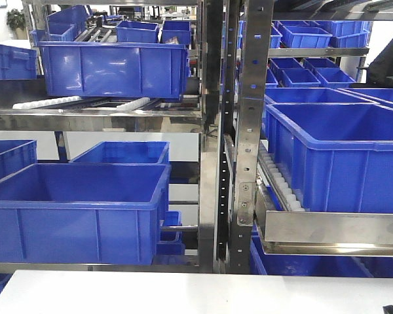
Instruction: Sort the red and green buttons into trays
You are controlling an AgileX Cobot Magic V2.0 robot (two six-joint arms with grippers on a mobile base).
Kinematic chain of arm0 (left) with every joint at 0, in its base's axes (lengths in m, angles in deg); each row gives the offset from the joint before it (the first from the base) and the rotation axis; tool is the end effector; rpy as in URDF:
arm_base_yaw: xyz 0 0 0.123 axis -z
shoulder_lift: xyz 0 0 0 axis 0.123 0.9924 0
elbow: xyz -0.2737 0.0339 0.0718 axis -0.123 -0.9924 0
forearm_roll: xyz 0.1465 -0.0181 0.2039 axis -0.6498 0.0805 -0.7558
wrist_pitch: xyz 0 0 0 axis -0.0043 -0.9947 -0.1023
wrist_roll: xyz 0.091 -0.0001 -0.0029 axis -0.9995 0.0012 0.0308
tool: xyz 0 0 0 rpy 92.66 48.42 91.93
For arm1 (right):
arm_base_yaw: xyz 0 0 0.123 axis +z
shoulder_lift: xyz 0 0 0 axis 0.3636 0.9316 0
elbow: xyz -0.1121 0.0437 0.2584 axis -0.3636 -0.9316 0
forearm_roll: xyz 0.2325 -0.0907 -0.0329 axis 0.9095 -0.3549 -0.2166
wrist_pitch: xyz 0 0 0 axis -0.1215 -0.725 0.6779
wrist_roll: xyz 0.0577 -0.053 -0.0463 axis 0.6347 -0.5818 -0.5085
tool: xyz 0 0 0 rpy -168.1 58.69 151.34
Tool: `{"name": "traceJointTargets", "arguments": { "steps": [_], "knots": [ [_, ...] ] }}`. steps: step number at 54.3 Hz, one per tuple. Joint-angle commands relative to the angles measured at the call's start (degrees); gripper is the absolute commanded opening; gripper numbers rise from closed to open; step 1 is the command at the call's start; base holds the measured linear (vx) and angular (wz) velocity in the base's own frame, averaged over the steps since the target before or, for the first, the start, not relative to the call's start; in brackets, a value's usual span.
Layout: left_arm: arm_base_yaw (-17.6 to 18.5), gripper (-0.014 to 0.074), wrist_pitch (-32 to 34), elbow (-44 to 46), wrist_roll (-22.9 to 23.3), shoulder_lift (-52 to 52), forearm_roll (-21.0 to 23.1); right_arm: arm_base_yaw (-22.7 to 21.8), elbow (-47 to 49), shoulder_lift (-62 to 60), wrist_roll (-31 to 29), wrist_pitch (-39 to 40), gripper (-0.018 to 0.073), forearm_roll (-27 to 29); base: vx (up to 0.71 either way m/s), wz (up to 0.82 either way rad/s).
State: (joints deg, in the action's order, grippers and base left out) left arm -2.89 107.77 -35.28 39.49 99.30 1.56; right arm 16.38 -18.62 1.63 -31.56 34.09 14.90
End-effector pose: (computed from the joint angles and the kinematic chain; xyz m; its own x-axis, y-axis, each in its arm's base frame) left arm 0.2347 -0.0269 0.0911 -0.4851 0.0406 -0.8735 0.1688 0.9845 -0.0480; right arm 0.1911 -0.0108 0.2273 -0.4320 -0.2328 -0.8713 -0.0903 0.9724 -0.2151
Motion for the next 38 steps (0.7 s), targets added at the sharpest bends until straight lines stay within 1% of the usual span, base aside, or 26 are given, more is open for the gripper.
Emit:
{"name": "traceJointTargets", "arguments": {
  "steps": [1, 9, 11, 19, 21, 34, 38],
  "knots": [
    [0.1, 0.0594, 5.9, 1.3, 1.1, -1.0, 1.7, -0.3, 1.9, -0.5, 0.0, 3.5, 0.0456, -0.1, 0.0, 0.0],
    [0.1, 0.0594, 5.2, 4.0, 1.3, 0.2, -1.2, -0.3, 1.9, -0.5, 0.0, 3.0, 0.0456, -0.1, 0.0, 0.0],
    [0.1, 0.0594, 4.7, 5.0, 1.3, 0.5, -1.3, -0.3, 1.9, -0.5, 0.0, 2.6, 0.0456, -0.1, 0.0, 0.0],
    [0.1, 0.0594, -1.4, 9.0, 1.3, 1.9, -1.2, -0.3, 1.9, -0.5, 0.0, 1.1, 0.0456, -0.1, 0.0, 0.0],
    [0.1, 0.0594, -2.0, 9.7, 1.3, 2.4, -1.2, -0.3, 1.9, -0.5, 0.0, 1.0, 0.0456, -0.1, 0.0, 0.0],
    [0.1, 0.0592, -2.1, 12.6, 1.3, 4.9, -1.2, -0.3, 1.9, -0.5, -0.2, 1.2, 0.0456, 0.0, 0.0, 0.0],
    [0.1, 0.0579, -1.0, 12.6, 1.3, 5.1, -1.2, -0.3, 1.9, -0.5, 0.0, 2.1, 0.0456, 0.0, 0.0, 0.0]
  ]
}}
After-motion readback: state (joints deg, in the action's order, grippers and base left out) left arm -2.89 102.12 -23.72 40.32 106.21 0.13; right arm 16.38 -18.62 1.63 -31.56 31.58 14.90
